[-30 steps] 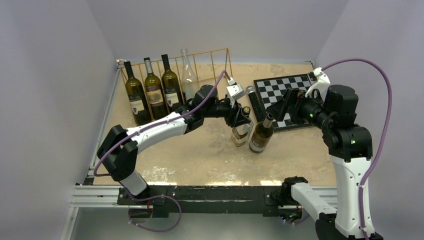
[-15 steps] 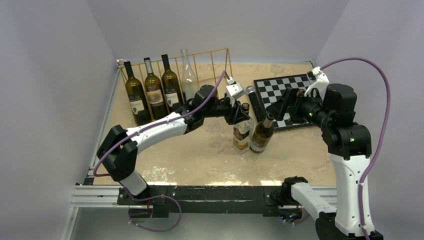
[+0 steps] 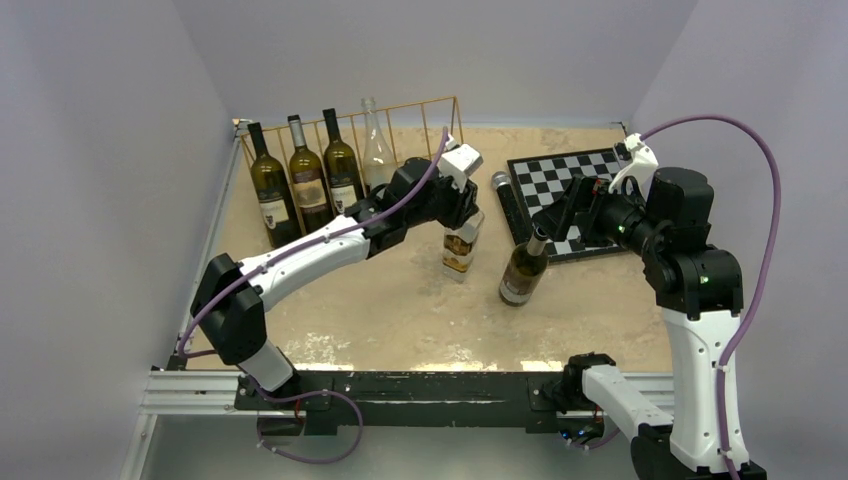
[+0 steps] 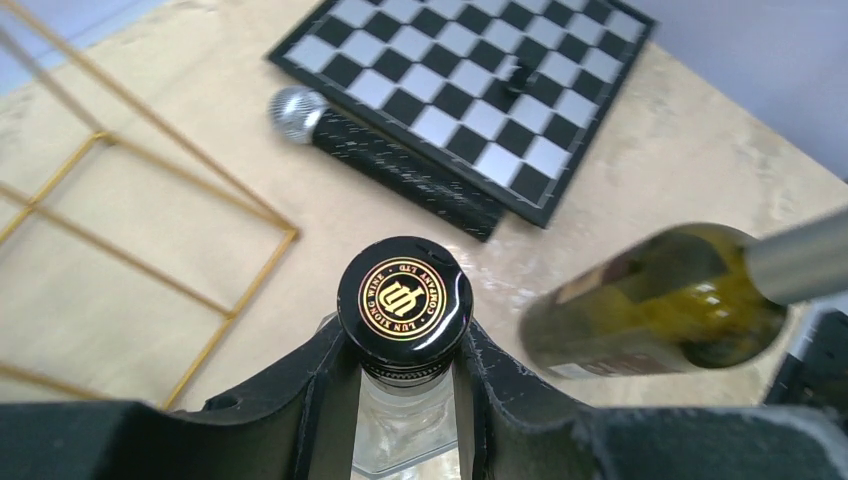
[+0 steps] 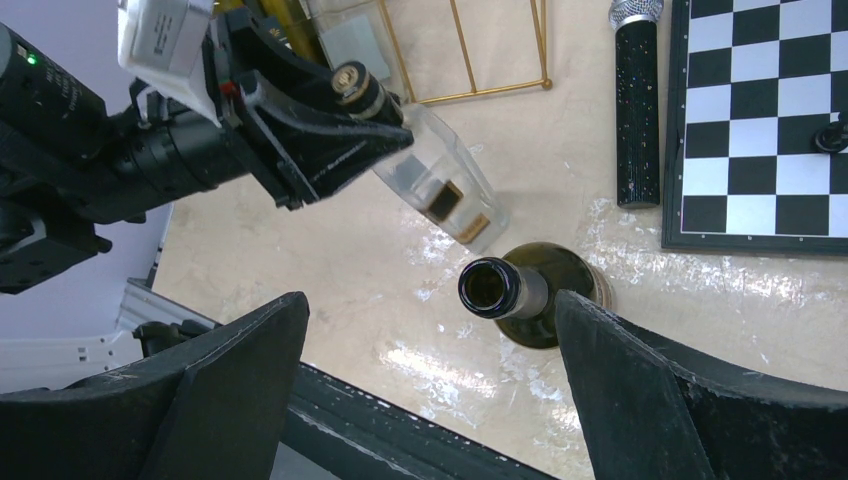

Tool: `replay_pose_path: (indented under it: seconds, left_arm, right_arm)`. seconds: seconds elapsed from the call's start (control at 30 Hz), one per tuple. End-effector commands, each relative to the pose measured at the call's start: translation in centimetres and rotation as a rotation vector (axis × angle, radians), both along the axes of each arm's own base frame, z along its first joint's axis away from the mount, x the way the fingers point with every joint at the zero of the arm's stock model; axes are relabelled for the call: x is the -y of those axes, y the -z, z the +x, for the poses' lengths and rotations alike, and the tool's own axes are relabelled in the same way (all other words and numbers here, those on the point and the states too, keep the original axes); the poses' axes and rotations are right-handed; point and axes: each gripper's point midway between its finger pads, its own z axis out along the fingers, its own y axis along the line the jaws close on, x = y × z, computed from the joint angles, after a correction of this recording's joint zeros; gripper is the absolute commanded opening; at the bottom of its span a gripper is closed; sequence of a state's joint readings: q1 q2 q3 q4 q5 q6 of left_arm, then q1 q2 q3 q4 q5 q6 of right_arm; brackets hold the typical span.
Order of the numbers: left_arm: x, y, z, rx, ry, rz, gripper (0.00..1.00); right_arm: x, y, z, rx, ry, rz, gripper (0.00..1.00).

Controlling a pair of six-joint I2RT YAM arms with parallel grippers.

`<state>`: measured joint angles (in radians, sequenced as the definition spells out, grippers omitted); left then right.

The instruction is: Put the wine bottle on the wine rack

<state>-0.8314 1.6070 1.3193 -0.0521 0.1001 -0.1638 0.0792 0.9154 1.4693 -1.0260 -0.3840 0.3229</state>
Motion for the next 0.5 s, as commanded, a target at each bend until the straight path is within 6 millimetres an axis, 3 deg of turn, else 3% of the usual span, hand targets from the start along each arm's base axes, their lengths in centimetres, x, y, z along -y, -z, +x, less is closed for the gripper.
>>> replay_pose_path:
  seconds: [0.0, 0.27, 0.47]
  left_arm:
    - [-3.3, -10.7, 3.7, 0.194, -0.248, -0.132, 0.00]
    - [-8.5, -12.7, 9.9, 0.139, -0.500, -0.180, 0.00]
    - [-10.2, -13.0, 13.5, 0.126, -0.587, -0.195, 0.00]
  right_arm:
    - [0.3, -0.8, 0.1, 0.042, 0.005, -0.015, 0.99]
    - [0.1, -0.8, -0.2, 0.039, -0.002, -0.008, 0.99]
    - [0.2, -0.6, -0.5, 0.034, 0.001, -0.012, 0.99]
